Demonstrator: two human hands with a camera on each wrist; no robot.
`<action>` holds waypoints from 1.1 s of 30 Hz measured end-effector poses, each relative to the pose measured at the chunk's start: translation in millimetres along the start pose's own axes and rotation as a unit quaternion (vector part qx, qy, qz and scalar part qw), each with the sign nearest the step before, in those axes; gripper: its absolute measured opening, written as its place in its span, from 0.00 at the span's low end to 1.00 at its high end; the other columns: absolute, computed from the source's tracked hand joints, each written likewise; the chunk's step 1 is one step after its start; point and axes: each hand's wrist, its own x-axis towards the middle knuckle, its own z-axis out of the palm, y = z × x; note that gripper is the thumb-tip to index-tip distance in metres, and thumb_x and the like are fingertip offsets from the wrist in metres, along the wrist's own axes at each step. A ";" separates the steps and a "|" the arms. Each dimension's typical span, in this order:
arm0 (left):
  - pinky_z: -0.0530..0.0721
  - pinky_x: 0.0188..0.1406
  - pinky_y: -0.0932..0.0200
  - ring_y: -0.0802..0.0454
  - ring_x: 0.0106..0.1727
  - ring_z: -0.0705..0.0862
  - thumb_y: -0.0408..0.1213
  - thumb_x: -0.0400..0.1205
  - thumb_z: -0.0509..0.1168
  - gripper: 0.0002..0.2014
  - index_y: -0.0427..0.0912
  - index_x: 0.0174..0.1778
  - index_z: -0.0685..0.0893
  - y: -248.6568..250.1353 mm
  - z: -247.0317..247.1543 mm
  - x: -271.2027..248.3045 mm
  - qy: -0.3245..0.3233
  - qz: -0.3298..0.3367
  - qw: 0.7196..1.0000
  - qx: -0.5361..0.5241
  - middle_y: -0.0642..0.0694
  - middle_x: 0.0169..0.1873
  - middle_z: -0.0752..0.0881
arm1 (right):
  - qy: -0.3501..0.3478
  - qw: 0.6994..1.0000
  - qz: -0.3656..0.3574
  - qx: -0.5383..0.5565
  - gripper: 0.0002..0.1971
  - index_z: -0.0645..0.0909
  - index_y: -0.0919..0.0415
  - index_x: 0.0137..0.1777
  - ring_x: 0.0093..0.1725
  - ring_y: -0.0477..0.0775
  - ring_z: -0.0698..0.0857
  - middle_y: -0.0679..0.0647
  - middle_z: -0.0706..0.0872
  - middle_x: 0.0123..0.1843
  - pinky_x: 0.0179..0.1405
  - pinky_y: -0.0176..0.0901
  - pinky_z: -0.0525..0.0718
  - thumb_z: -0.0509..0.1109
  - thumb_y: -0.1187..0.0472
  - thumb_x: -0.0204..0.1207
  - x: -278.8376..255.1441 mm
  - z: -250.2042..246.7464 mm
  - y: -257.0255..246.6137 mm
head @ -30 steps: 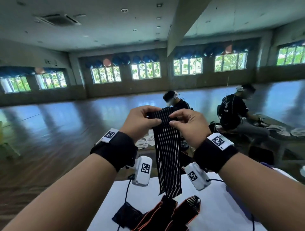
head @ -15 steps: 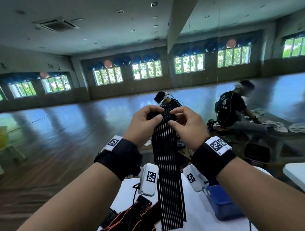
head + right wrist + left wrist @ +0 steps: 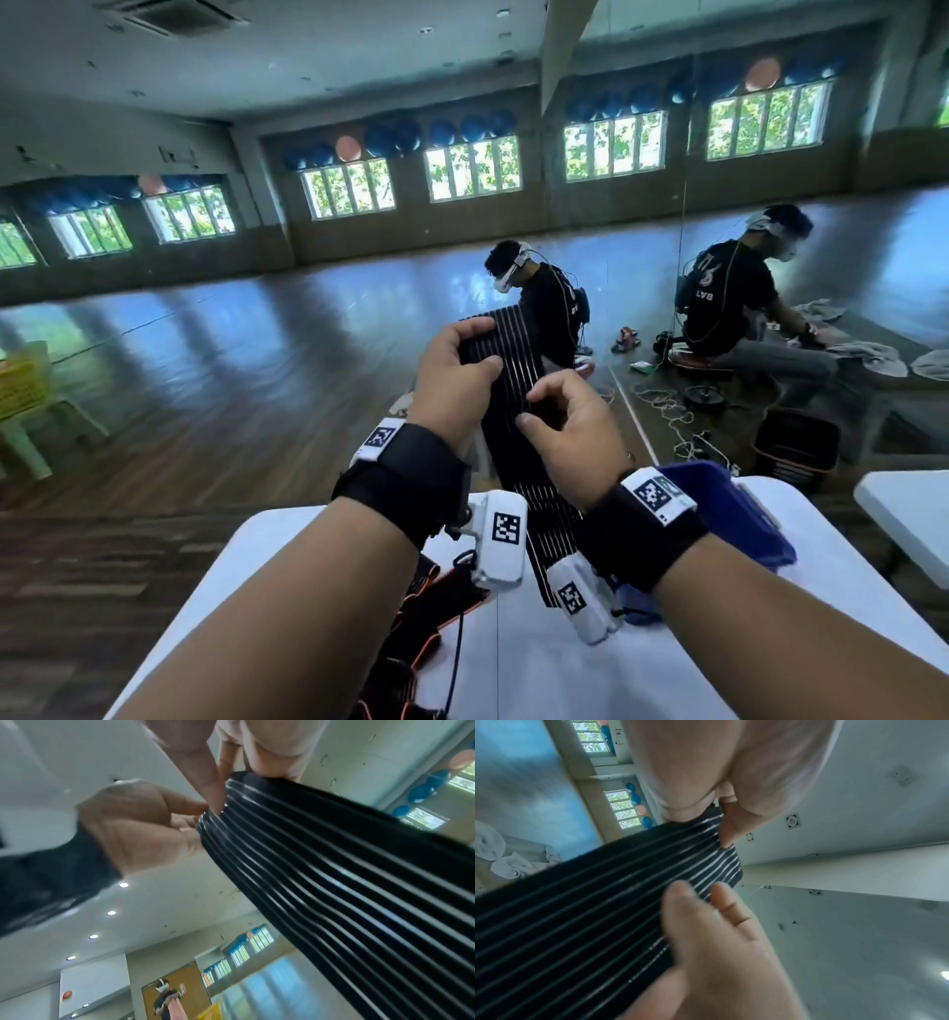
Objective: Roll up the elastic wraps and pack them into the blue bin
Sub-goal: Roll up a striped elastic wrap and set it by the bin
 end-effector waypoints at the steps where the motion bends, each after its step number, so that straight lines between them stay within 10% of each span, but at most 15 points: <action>1: 0.90 0.55 0.37 0.40 0.54 0.90 0.23 0.76 0.67 0.19 0.48 0.58 0.86 -7.2 2.0 2.4 0.002 -0.005 1.000 0.002 0.38 0.56 0.89 | -0.018 1.000 0.014 -0.015 0.13 0.79 0.51 0.46 0.43 0.41 0.83 0.42 0.85 0.43 0.47 0.37 0.82 0.77 0.68 0.71 -10.9 1.0 11.3; 7: 0.91 0.54 0.39 0.47 0.47 0.90 0.19 0.78 0.66 0.20 0.51 0.54 0.86 -57.8 5.4 25.1 0.004 -0.044 0.998 0.039 0.46 0.50 0.90 | -0.201 0.965 0.159 -0.062 0.18 0.80 0.43 0.48 0.45 0.41 0.85 0.45 0.88 0.46 0.44 0.35 0.83 0.78 0.68 0.68 -100.4 10.3 89.8; 16: 0.90 0.53 0.37 0.42 0.49 0.90 0.19 0.75 0.68 0.21 0.55 0.45 0.85 -179.2 -15.8 44.2 0.007 -0.141 0.984 0.107 0.42 0.51 0.89 | -0.272 0.883 0.382 -0.021 0.18 0.81 0.52 0.56 0.37 0.42 0.87 0.53 0.89 0.46 0.42 0.41 0.88 0.76 0.72 0.71 -227.9 2.7 151.2; 22: 0.88 0.48 0.50 0.47 0.47 0.85 0.23 0.70 0.75 0.20 0.53 0.39 0.76 -254.6 -12.2 36.4 -0.036 -0.152 0.964 0.217 0.48 0.47 0.83 | -0.257 0.850 0.456 -0.067 0.19 0.81 0.39 0.53 0.48 0.57 0.91 0.52 0.90 0.52 0.52 0.55 0.90 0.78 0.65 0.71 -272.9 -3.7 160.1; 27: 0.86 0.39 0.58 0.52 0.45 0.86 0.27 0.71 0.74 0.17 0.54 0.43 0.79 -318.0 -7.7 21.5 -0.084 -0.198 0.938 0.272 0.52 0.45 0.85 | -0.189 0.851 0.477 -0.114 0.23 0.73 0.41 0.60 0.48 0.40 0.89 0.44 0.88 0.53 0.51 0.45 0.89 0.78 0.62 0.73 -297.3 -3.3 153.3; 33: 0.90 0.54 0.49 0.46 0.51 0.87 0.23 0.70 0.66 0.20 0.57 0.44 0.82 -362.1 -0.5 18.6 -0.102 -0.214 0.927 0.289 0.50 0.49 0.87 | -0.197 0.832 0.497 -0.148 0.25 0.72 0.44 0.67 0.56 0.38 0.86 0.41 0.86 0.59 0.57 0.37 0.86 0.77 0.59 0.73 -303.6 -12.3 153.1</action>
